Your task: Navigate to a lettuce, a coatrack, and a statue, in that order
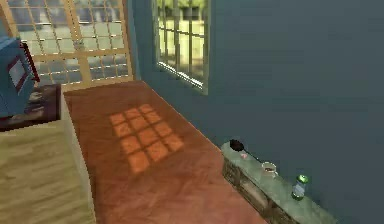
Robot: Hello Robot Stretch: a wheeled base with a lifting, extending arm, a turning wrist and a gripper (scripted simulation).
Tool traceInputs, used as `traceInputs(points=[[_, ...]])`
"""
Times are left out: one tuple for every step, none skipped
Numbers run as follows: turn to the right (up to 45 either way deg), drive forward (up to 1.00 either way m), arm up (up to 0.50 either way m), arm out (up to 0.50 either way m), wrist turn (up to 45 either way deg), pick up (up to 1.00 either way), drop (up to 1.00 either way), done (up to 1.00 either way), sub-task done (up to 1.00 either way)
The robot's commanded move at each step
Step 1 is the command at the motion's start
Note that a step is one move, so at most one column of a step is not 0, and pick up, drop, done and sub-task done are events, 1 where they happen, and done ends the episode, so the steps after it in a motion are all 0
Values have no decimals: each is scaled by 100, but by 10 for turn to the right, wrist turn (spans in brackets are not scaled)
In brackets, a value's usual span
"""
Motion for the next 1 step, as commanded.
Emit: traceInputs(points=[[-120,0,0,0,0,0,0,0,0]])
